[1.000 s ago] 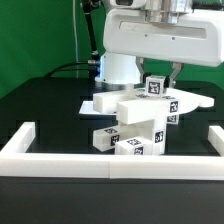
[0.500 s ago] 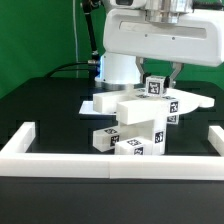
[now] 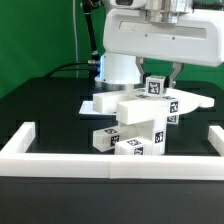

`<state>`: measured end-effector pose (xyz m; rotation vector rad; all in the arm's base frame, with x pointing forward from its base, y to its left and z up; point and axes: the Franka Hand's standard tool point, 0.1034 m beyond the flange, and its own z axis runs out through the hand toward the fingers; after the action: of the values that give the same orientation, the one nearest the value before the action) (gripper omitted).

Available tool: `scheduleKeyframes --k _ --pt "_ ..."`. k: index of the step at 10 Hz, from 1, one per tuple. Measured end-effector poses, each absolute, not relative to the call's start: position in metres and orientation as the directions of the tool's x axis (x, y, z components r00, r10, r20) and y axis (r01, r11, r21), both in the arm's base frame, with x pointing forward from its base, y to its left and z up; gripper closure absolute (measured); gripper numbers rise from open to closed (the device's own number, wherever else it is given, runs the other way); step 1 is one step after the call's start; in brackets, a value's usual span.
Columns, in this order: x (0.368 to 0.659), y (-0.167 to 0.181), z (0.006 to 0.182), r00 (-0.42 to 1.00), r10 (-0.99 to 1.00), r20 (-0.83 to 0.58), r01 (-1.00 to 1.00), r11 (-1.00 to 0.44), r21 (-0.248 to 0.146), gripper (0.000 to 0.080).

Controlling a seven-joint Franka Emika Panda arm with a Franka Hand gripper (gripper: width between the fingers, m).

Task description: Assemble chair

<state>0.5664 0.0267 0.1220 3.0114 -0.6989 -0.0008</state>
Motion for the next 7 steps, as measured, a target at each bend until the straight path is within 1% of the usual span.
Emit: scheduleKeyframes --k 2,5,7 --pt "0.5665 0.0267 0.1221 0.890 -0.455 0.012 -0.455 -0.889 0.049 0.0506" --pt "0.5670 0.0273 0.1224 0.792 -0.611 0.021 -0.611 -0.791 0.044 0.0506" --pt "0.5671 0.0277 0.1225 0.672 -0.740 0.028 -0.741 -0.671 0.039 0.0506"
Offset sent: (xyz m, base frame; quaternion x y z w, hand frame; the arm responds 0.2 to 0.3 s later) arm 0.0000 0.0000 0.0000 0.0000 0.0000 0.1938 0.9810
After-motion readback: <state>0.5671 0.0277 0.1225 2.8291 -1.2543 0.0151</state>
